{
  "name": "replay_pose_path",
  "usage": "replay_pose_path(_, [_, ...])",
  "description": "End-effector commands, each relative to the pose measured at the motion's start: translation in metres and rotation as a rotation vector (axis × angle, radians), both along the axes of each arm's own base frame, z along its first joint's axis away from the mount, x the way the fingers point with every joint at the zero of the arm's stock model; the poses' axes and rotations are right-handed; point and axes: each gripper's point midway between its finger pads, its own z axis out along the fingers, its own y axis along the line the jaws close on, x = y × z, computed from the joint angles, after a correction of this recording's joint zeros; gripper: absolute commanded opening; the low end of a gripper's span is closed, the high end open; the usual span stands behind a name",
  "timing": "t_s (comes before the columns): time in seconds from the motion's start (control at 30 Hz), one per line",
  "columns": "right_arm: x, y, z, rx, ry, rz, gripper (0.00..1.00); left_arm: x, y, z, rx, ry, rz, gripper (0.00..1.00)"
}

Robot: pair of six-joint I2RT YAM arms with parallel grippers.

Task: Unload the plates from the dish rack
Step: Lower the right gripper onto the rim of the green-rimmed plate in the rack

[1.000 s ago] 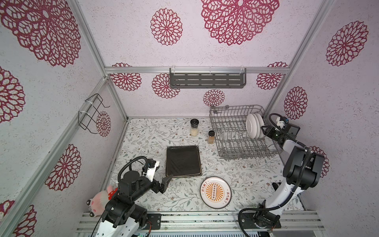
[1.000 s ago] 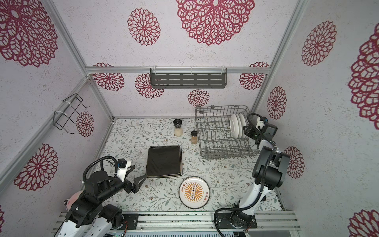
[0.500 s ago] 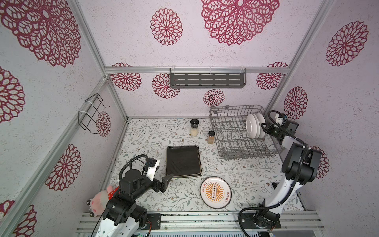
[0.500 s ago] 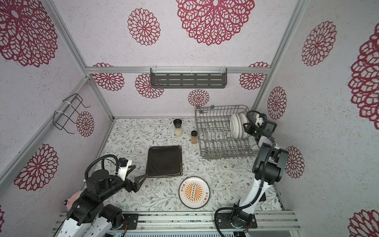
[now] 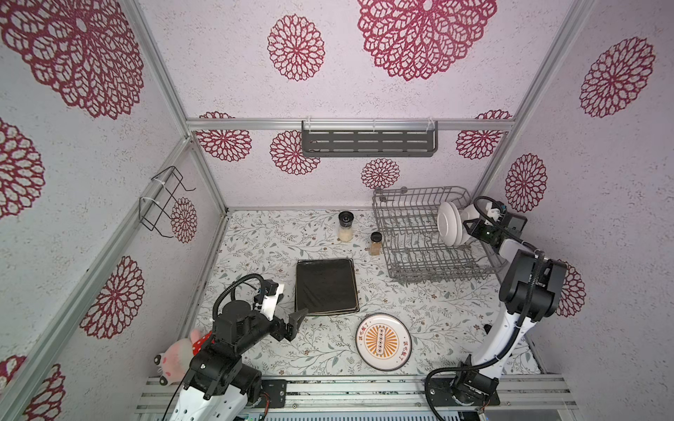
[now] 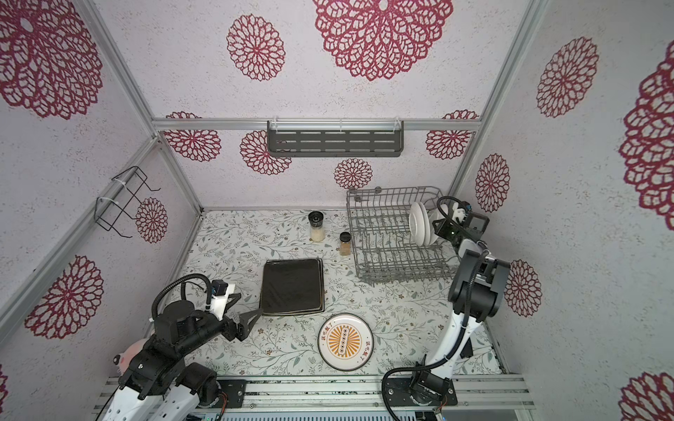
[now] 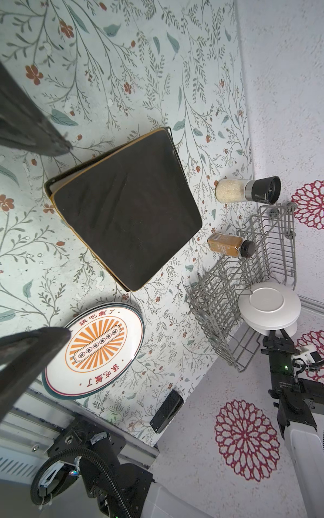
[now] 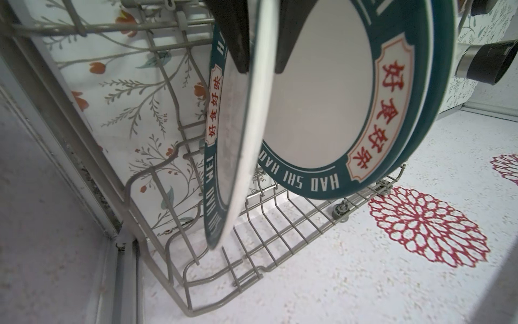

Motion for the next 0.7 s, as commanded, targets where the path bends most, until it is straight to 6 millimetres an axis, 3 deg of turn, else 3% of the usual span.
replay_pose_path(0.0, [0.006,-0.001,0.017,-0.041,-0.034,0.014,0.18,0.003,0.0,0.003,-0.006,-0.021,0.001,0.97])
replay_pose_path(0.3, [0.0,-0.01,0.021,-0.109,-0.018,-0.031,0.13,0.002,-0.001,0.002,-0.007,-0.019,-0.005,0.97])
replay_pose_path(0.67, [-0.025,-0.012,0.051,-0.188,-0.046,-0.082,0.08,-0.003,-0.005,0.006,-0.016,-0.033,-0.039,0.97])
